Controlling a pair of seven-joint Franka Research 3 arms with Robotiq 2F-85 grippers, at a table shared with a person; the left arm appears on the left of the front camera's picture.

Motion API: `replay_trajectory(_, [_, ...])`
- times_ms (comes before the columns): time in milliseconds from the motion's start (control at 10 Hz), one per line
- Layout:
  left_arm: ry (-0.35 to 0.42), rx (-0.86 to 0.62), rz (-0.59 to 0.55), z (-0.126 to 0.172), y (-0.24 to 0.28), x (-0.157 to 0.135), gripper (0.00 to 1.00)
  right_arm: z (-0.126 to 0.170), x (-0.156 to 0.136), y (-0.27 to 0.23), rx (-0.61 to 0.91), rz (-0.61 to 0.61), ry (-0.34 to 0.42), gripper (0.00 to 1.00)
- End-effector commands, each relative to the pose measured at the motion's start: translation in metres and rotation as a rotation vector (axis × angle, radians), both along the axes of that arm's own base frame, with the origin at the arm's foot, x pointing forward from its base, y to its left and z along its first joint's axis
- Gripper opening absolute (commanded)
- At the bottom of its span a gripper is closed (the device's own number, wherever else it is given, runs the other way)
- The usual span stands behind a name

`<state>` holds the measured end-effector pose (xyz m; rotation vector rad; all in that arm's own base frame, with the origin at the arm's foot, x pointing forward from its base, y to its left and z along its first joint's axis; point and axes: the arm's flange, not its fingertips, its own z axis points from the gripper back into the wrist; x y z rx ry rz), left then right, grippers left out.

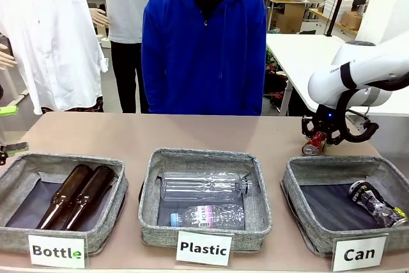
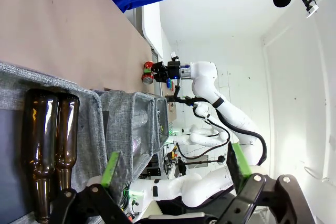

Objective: Sort the can waste into the basket.
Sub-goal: Pick up the can waste from the table and place it in the right Fabric basket.

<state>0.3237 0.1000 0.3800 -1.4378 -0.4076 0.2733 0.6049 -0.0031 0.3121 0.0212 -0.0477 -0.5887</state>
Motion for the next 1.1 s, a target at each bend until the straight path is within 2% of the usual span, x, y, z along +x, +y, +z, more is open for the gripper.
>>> replay_trajectory(0, [0.003,-0.007,-0.005,0.004,0.000,-0.002,1.00,0.003,0.001,0.002,-0.058,-0.026,-0.017,0.12])
replay_trajectory(100, [0.003,-0.007,-0.005,0.004,0.000,-0.002,1.00,0.004,0.000,0.002,-0.057,-0.021,-0.019,0.03])
replay_trajectory(200, [0.003,-0.007,-0.005,0.004,0.000,-0.002,1.00,0.005,0.000,0.001,-0.052,-0.016,-0.018,0.00])
replay_trajectory(500, [0.003,-0.007,-0.005,0.004,0.000,-0.002,1.00,0.012,-0.003,-0.002,-0.051,-0.007,-0.023,0.00])
replay_trajectory(600, [0.003,-0.007,-0.005,0.004,0.000,-0.002,1.00,0.024,-0.009,-0.007,-0.030,0.025,-0.033,0.00])
replay_trajectory(900, [0.003,-0.007,-0.005,0.004,0.000,-0.002,1.00,0.121,-0.058,-0.013,0.022,0.236,-0.179,0.00])
replay_trajectory(1000, [0.003,-0.007,-0.005,0.004,0.000,-0.002,1.00,0.149,-0.090,-0.009,0.041,0.404,-0.195,0.00])
